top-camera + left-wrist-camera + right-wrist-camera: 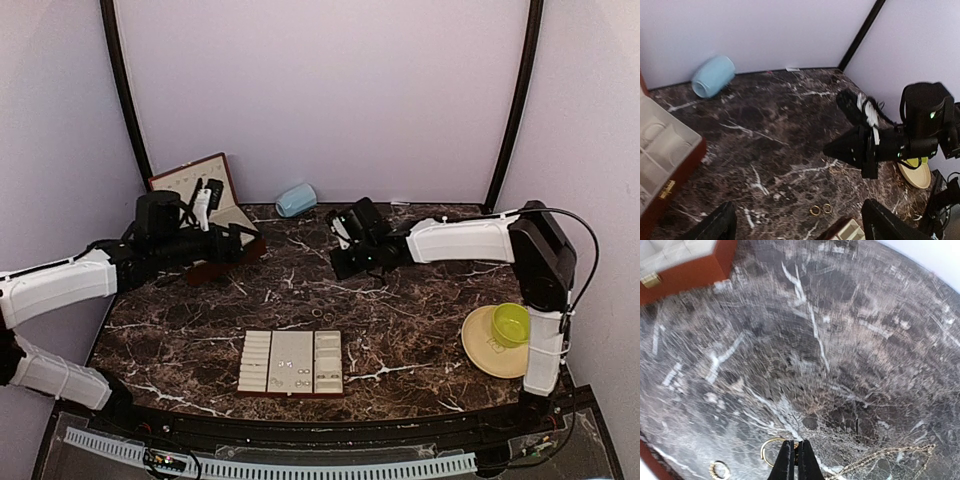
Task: Organize the mixed jewelry
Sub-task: Pick up the ring from the center of the board, then pass from the right arm to the left
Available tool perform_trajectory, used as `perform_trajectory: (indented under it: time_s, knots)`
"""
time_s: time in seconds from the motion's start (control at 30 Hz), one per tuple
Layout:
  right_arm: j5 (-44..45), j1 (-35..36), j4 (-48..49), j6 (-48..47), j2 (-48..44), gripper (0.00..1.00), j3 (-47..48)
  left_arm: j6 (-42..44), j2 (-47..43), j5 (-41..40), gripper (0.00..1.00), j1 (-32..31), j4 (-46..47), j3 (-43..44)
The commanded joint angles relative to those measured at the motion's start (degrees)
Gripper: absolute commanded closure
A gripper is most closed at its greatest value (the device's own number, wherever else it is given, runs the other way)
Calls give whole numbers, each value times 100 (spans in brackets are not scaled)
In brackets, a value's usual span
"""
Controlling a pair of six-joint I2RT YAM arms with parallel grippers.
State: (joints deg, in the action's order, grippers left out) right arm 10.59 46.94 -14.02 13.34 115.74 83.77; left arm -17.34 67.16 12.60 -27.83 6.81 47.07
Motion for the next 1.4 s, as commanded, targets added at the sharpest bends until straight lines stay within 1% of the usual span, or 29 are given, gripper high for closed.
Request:
perform_trajectory:
  time_s: [0.0, 0.07, 0.13, 0.27, 0.37, 0.57, 0.6, 0.63, 0.7, 0.77, 0.9, 1.0, 1.1, 1.27, 1.37]
  knots:
    - [-120, -27, 962, 214, -705, 100, -635, -905, 723, 88, 11, -733, 1077, -94]
    - [-248, -27, 1280, 263, -985, 100, -918, -1201, 1058, 220, 12, -961, 1448, -58]
    - [-340, -10, 1376, 291, -1216, 100, -1093, -1372, 1369, 349, 12, -1157, 1705, 58]
    - [-382, 42, 1679, 201, -1597, 100, -1389, -1394, 1945, 495, 13, -1437, 1730, 514]
    - [-444, 59, 1818, 178, -1808, 100, -1577, -1562, 2378, 720, 16, -1474, 1746, 757]
    - [-460, 153, 1981, 172, -2135, 100, -1831, -1968, 2884, 1050, 30, -1477, 2158, 1075]
    - [-460, 165, 2015, 169, -2169, 100, -1871, -2076, 2975, 1086, 35, -1474, 2206, 1106]
    - [-455, 173, 2031, 173, -2190, 100, -1901, -2135, 3021, 1152, 37, -1478, 2326, 1167]
    - [-448, 195, 2072, 175, -2233, 100, -1954, -2311, 3136, 1200, 47, -1481, 2476, 1227]
    - [-461, 222, 2095, 157, -2263, 100, -1973, -2430, 3248, 1249, 51, -1479, 2566, 1287]
    - [-427, 278, 2084, 114, -2276, 100, -1986, -2599, 3363, 1343, 56, -1477, 2747, 1318]
    - [-396, 313, 2087, 82, -2276, 100, -1987, -2632, 3412, 1367, 57, -1486, 2766, 1345]
    - [-314, 383, 2081, 48, -2252, 100, -1964, -2647, 3473, 1370, 60, -1481, 2771, 1372]
    - [-286, 447, 2070, 47, -2201, 100, -1893, -2717, 3529, 1381, 72, -1487, 2841, 1424]
    - [-272, 464, 2053, 38, -2182, 100, -1856, -2719, 3525, 1373, 76, -1482, 2818, 1429]
